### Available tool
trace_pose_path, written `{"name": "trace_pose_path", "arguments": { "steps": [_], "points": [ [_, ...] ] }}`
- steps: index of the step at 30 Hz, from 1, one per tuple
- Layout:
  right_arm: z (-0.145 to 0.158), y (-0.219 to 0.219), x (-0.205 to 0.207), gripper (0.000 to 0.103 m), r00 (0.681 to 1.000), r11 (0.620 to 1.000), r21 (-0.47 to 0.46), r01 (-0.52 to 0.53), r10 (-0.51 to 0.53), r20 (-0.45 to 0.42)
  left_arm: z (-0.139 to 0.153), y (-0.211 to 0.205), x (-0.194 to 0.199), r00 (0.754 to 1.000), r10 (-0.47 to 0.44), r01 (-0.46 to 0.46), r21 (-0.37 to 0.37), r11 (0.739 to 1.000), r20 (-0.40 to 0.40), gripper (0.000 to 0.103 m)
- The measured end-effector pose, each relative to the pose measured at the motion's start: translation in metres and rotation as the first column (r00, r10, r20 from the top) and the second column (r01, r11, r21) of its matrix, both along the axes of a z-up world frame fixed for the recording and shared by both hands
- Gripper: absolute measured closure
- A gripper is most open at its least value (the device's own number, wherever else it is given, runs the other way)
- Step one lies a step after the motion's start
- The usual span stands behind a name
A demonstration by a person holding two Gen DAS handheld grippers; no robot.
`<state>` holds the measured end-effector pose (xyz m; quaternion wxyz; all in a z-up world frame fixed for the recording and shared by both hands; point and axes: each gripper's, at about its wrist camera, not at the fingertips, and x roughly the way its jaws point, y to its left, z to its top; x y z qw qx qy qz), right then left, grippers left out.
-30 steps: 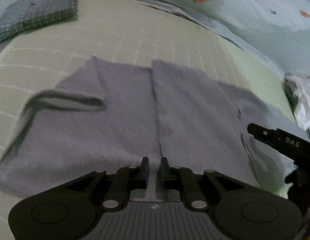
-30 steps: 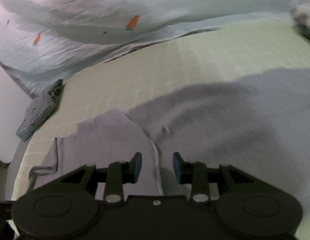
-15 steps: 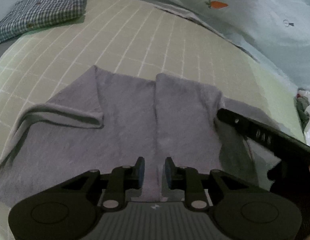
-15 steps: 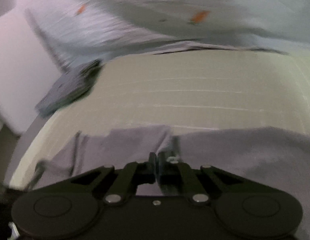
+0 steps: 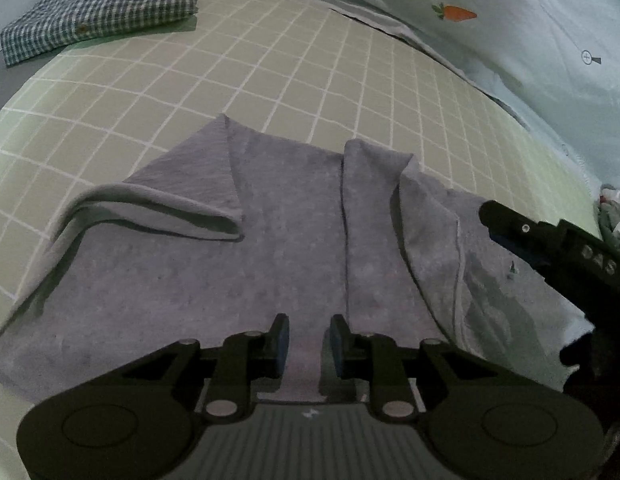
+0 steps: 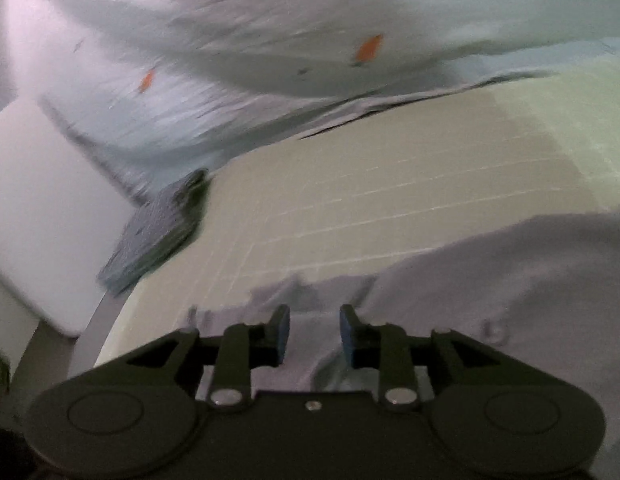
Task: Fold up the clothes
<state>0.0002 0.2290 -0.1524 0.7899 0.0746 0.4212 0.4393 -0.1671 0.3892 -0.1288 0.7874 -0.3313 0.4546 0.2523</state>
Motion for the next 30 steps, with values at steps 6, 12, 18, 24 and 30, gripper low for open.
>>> {"name": "trace_pose_path", "arguments": {
  "steps": [6, 12, 18, 24, 30],
  "points": [
    [-0.025, 0.017, 0.013, 0.068, 0.996, 0.998, -0.062, -0.017, 0.011, -0.093, 0.000, 0.003, -0.003, 1.000, 0.004, -0.004, -0.003, 1.000, -0.005, 0.078],
    [-0.004, 0.007, 0.011, 0.102, 0.999, 1.000, -0.021, 0.022, -0.021, 0.032, 0.004, 0.005, -0.012, 1.000, 0.017, -0.017, 0.018, 1.000, -0.003, 0.078],
    [0.012, -0.009, 0.040, 0.101, 0.962, 0.974, -0.156, 0.163, -0.122, 0.245, 0.013, 0.007, -0.024, 0.999, 0.020, -0.015, 0.125, 0.992, -0.039, 0.072],
    [0.007, -0.025, 0.045, 0.063, 0.955, 0.932, -0.279, 0.230, -0.161, 0.250, 0.016, 0.028, -0.046, 0.990, 0.083, -0.053, 0.253, 0.966, -0.111, 0.049],
    [0.011, -0.035, 0.004, 0.056, 0.973, 0.951, -0.256, 0.175, -0.127, 0.193, 0.012, 0.044, -0.061, 0.975, 0.099, -0.025, 0.345, 0.938, -0.198, 0.041]
  ]
}}
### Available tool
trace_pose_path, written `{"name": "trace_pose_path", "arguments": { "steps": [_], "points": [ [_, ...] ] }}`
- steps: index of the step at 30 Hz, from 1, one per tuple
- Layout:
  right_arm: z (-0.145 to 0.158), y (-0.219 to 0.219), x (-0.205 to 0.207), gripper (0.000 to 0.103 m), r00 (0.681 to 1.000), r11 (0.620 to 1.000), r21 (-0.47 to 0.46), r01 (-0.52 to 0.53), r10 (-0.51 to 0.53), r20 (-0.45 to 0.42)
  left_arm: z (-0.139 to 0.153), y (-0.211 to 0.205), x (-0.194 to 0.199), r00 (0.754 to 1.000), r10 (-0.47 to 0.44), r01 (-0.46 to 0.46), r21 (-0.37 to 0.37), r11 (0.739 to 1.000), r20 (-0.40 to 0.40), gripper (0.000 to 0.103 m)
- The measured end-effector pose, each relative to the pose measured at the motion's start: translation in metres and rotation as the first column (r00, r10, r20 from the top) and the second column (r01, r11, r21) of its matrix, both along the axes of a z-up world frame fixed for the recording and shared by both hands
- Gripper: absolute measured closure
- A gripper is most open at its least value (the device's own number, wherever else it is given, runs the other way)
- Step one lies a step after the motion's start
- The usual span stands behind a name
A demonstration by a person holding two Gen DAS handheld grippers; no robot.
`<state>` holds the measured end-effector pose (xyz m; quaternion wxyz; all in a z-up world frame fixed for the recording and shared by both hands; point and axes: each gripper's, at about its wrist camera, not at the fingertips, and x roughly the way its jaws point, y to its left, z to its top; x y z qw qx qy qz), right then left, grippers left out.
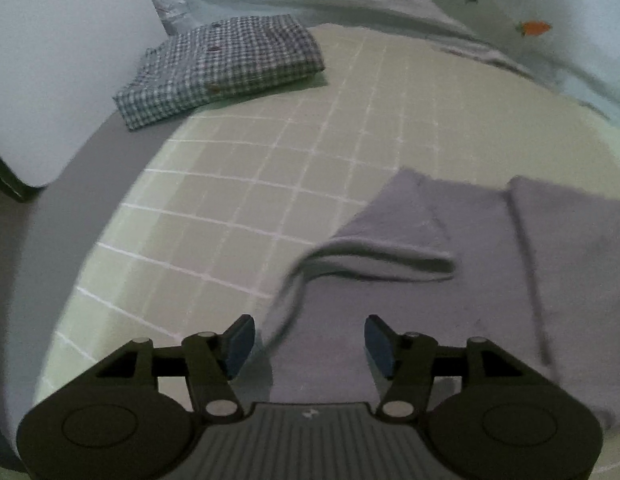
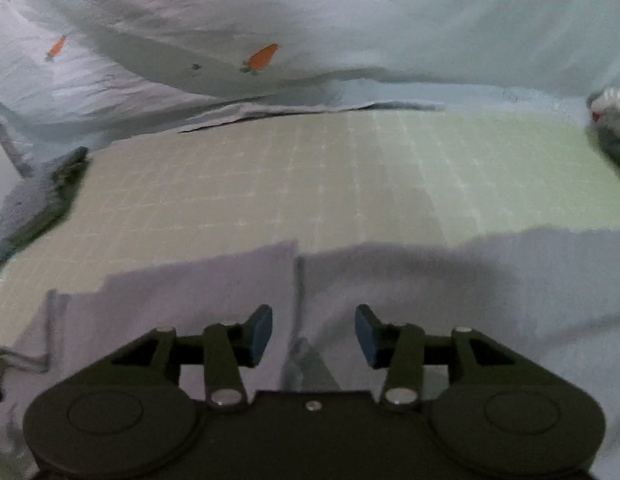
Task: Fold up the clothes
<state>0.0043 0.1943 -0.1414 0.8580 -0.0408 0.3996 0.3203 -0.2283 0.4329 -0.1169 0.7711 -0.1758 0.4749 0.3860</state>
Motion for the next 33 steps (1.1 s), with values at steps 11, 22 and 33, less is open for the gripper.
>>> {"name": "trace_pose_path", "arguments": {
  "steps": [11, 22, 33],
  "points": [
    [0.002, 0.094, -0.080, 0.068, 0.948, 0.947, 0.079, -0.313, 0.316, -0.035, -0.011, 0.010, -0.051, 0.990, 0.117, -0.106, -0.125, 0.986, 0.083, 0.048],
    [-0.014, 0.171, -0.126, 0.088, 0.863, 0.864, -0.009, -0.504, 0.503, -0.047, -0.015, 0.023, -0.075, 0.958, 0.224, -0.180, -0.231, 0.956, 0.180, 0.100],
    [0.000, 0.152, -0.107, 0.102, 0.885, 0.886, 0.049, -0.462, 0.464, -0.035, -0.010, 0.017, -0.072, 0.936, 0.274, -0.200, -0.308, 0.930, 0.220, 0.102]
  ]
}}
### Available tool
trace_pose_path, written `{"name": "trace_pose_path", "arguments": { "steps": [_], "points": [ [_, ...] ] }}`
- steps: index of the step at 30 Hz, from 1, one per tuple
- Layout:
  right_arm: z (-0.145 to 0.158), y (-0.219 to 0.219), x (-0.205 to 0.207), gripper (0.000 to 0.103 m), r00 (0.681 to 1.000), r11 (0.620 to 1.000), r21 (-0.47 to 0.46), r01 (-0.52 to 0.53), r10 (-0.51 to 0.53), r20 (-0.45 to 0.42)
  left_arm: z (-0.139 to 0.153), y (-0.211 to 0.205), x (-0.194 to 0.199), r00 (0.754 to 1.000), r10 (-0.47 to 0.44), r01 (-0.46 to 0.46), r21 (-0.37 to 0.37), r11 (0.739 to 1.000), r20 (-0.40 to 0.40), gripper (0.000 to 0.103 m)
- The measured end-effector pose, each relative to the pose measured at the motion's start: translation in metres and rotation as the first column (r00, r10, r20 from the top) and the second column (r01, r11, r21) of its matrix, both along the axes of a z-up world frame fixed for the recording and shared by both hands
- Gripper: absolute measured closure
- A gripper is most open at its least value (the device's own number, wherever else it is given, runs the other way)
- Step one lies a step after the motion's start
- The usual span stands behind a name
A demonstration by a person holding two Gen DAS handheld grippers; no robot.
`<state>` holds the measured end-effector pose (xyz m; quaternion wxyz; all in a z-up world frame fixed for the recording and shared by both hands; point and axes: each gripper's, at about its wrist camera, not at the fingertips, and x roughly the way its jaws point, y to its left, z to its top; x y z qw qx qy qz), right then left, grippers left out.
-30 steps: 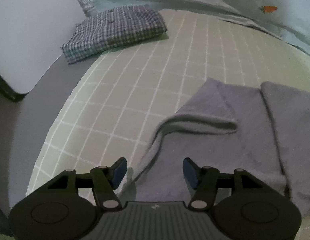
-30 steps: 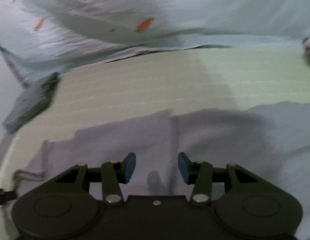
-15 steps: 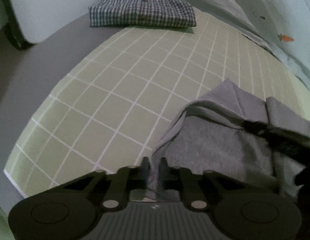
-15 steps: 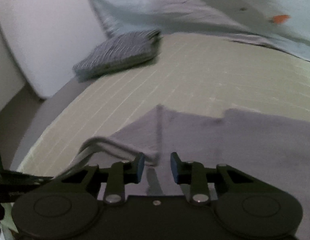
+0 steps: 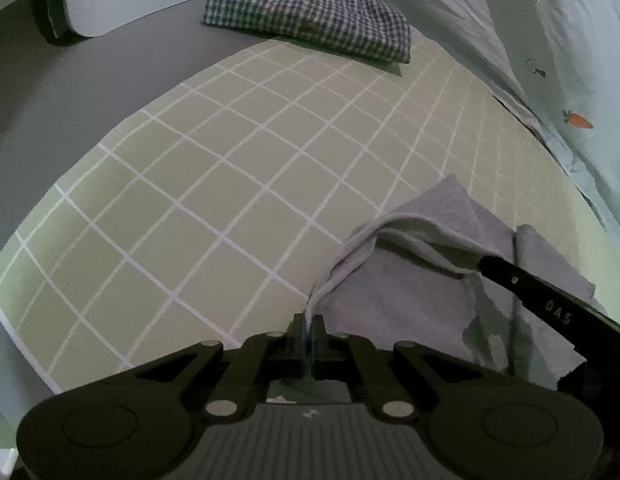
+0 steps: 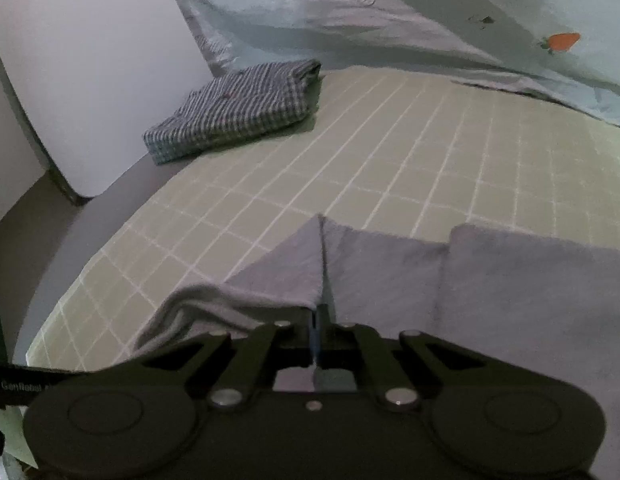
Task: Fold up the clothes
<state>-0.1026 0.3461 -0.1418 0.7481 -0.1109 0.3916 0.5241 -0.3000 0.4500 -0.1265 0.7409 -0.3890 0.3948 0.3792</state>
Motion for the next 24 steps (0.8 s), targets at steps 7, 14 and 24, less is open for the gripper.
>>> {"name": "trace_pose_path", "arguments": {
  "steps": [7, 14, 24],
  "points": [
    [0.020, -0.035, 0.031, 0.102, 0.995, 0.992, 0.085, 0.093, -0.091, -0.029, 0.027, -0.029, 0.032, 0.993, -0.076, 0.078, -0.015, 0.997, 0.095, 0.102],
    [0.044, -0.098, 0.092, 0.102, 0.978, 0.963, 0.174, 0.208, -0.200, -0.060, 0.061, -0.077, 0.094, 0.957, -0.208, 0.212, -0.001, 0.977, 0.201, 0.102],
    [0.046, -0.173, 0.196, 0.102, 0.961, 0.933, 0.231, 0.275, -0.258, -0.100, 0.059, -0.179, 0.200, 0.892, -0.395, 0.408, -0.017, 0.913, 0.221, 0.099]
  ]
}}
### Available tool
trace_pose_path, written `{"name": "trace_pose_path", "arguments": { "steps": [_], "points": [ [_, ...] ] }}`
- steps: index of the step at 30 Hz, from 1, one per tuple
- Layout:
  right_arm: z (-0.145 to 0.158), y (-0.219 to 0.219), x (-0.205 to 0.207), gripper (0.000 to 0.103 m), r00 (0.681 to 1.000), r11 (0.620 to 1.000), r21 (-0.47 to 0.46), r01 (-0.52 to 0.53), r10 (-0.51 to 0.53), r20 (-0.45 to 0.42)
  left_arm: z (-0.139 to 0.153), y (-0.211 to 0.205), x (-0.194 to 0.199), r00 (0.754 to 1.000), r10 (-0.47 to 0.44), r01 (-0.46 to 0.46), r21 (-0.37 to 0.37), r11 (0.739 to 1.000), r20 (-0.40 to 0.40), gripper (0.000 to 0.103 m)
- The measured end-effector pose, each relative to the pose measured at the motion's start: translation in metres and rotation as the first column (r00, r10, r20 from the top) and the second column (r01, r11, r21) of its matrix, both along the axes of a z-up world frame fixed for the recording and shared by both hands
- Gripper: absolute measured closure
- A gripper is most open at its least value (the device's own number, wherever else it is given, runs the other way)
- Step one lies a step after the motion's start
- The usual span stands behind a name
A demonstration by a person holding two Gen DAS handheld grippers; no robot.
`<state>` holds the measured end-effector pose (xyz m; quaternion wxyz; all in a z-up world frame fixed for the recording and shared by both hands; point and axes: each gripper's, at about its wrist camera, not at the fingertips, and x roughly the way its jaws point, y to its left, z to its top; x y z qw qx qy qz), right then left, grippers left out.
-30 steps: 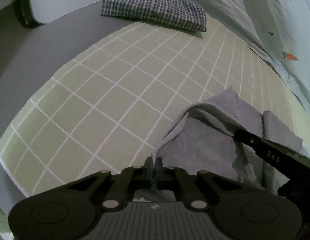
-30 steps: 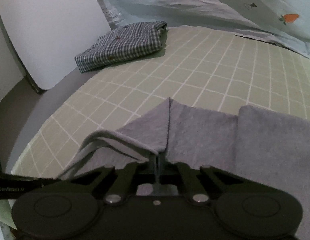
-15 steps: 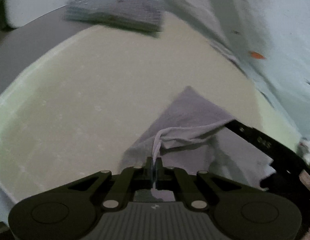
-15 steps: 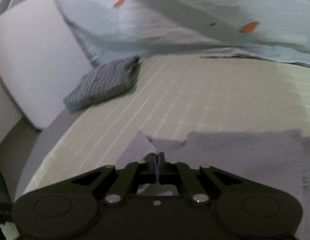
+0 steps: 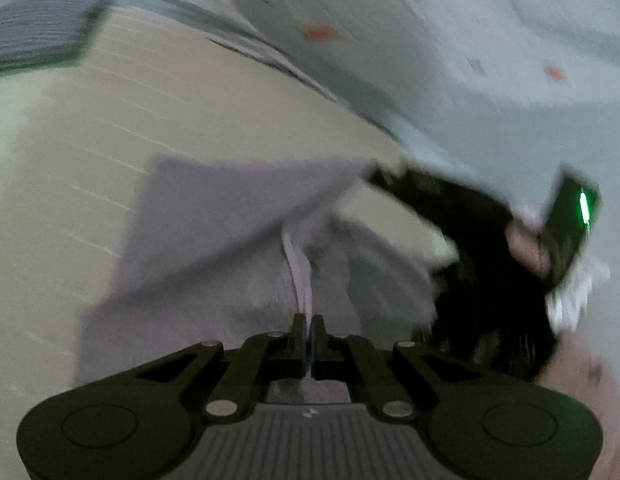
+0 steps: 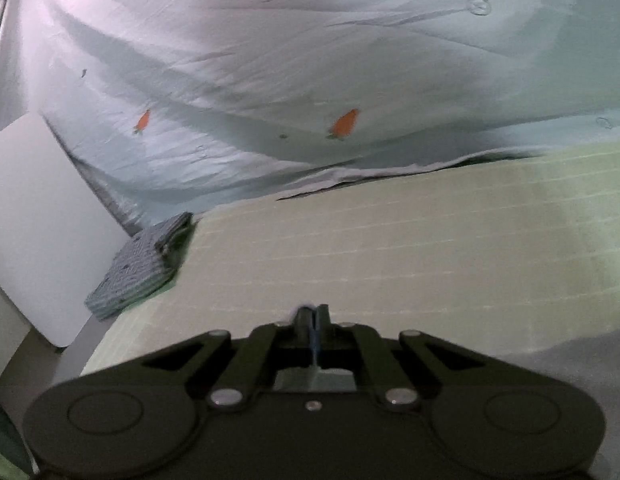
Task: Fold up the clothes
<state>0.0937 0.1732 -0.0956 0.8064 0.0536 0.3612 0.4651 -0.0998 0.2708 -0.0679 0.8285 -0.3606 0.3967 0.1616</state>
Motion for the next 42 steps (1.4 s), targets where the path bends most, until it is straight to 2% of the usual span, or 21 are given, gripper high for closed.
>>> {"name": "trace_pose_path", "arguments": {
  "steps": [2, 3, 4, 5, 7, 8, 11, 15, 17, 18, 21, 24, 25, 26, 27, 30, 32, 34, 38, 40, 42],
  "points": [
    [-0.008, -0.005, 0.014, 0.101, 1.000, 0.999, -0.033, -0.002, 0.001, -0.004, -0.013, -0.018, 0.018, 0.998, -0.052, 0.052, -0.010, 0.999, -0.047, 0.090],
    [-0.013, -0.007, 0.020, 0.100, 1.000, 0.998, -0.057, -0.002, 0.001, -0.006, -0.016, -0.025, 0.023, 0.995, -0.074, 0.073, -0.010, 0.997, -0.068, 0.080],
    [-0.018, -0.009, 0.023, 0.098, 1.000, 0.997, -0.083, -0.005, 0.004, -0.012, -0.017, -0.029, 0.024, 0.994, -0.080, 0.080, 0.003, 0.997, -0.079, 0.075],
    [-0.023, -0.013, 0.025, 0.095, 1.000, 0.995, -0.103, -0.006, 0.003, -0.023, -0.014, -0.029, 0.021, 0.994, -0.065, 0.067, 0.026, 0.997, -0.083, 0.074],
    [-0.030, -0.024, 0.022, 0.081, 0.998, 0.993, -0.119, 0.004, -0.011, -0.059, -0.008, -0.028, 0.012, 0.996, -0.023, 0.029, 0.069, 0.997, -0.088, 0.064],
    [-0.034, -0.030, 0.019, 0.079, 0.997, 0.992, -0.122, 0.008, -0.017, -0.076, -0.005, -0.022, 0.004, 0.996, 0.021, -0.013, 0.087, 0.996, -0.086, 0.062],
    [-0.042, -0.041, -0.005, 0.075, 0.992, 0.989, -0.148, -0.007, -0.011, -0.122, -0.004, -0.003, -0.021, 0.983, 0.144, -0.129, 0.139, 0.982, -0.112, 0.060],
    [-0.051, -0.051, -0.048, 0.074, 0.984, 0.981, -0.192, -0.041, 0.006, -0.179, -0.014, 0.028, -0.056, 0.950, 0.264, -0.236, 0.166, 0.957, -0.170, 0.060],
    [-0.054, -0.053, -0.069, 0.072, 0.980, 0.974, -0.220, -0.048, 0.002, -0.201, -0.017, 0.041, -0.071, 0.940, 0.294, -0.270, 0.147, 0.952, -0.174, 0.060],
    [-0.054, -0.054, -0.081, 0.068, 0.979, 0.971, -0.234, -0.050, 0.001, -0.206, -0.019, 0.046, -0.077, 0.939, 0.298, -0.278, 0.129, 0.952, -0.171, 0.060],
    [-0.055, -0.059, -0.108, 0.059, 0.978, 0.968, -0.249, -0.039, -0.014, -0.209, -0.028, 0.055, -0.089, 0.950, 0.272, -0.264, 0.068, 0.962, -0.154, 0.060],
    [-0.056, -0.059, -0.130, 0.058, 0.980, 0.968, -0.252, -0.008, -0.042, -0.194, -0.038, 0.062, -0.094, 0.974, 0.187, -0.187, 0.012, 0.982, -0.128, 0.060],
    [-0.057, -0.057, -0.134, 0.063, 0.981, 0.969, -0.248, -0.001, -0.047, -0.189, -0.041, 0.063, -0.095, 0.981, 0.152, -0.154, -0.004, 0.988, -0.121, 0.060],
    [-0.057, -0.056, -0.139, 0.073, 0.982, 0.971, -0.241, -0.001, -0.045, -0.184, -0.042, 0.063, -0.094, 0.986, 0.118, -0.121, -0.019, 0.992, -0.119, 0.060],
    [-0.057, -0.055, -0.143, 0.100, 0.983, 0.971, -0.237, 0.004, -0.047, -0.176, -0.042, 0.062, -0.094, 0.990, 0.086, -0.090, -0.028, 0.996, -0.116, 0.060],
    [-0.044, -0.058, -0.151, 0.098, 0.988, 0.972, -0.225, 0.062, -0.091, -0.122, -0.037, 0.060, -0.099, 0.995, 0.003, -0.006, -0.024, 1.000, -0.102, 0.060],
    [-0.031, -0.065, -0.153, 0.098, 0.987, 0.970, -0.212, 0.121, -0.140, -0.073, -0.032, 0.062, -0.103, 0.996, -0.027, 0.025, -0.016, 1.000, -0.085, 0.060],
    [-0.026, -0.073, -0.151, 0.098, 0.980, 0.961, -0.217, 0.171, -0.188, -0.062, -0.030, 0.066, -0.108, 0.997, -0.038, 0.037, -0.015, 0.999, -0.071, 0.060],
    [-0.045, -0.080, -0.148, 0.096, 0.965, 0.925, -0.313, 0.215, -0.251, -0.078, -0.032, 0.072, -0.110, 0.996, -0.040, 0.039, -0.007, 0.999, -0.082, 0.057],
    [-0.048, -0.086, -0.151, 0.088, 0.958, 0.913, -0.333, 0.236, -0.276, -0.076, -0.034, 0.070, -0.107, 0.993, -0.050, 0.050, 0.003, 0.999, -0.105, 0.055],
    [-0.046, -0.092, -0.155, 0.068, 0.952, 0.905, -0.338, 0.260, -0.299, -0.069, -0.038, 0.066, -0.102, 0.989, -0.068, 0.069, 0.008, 0.998, -0.133, 0.053]
  ]
}}
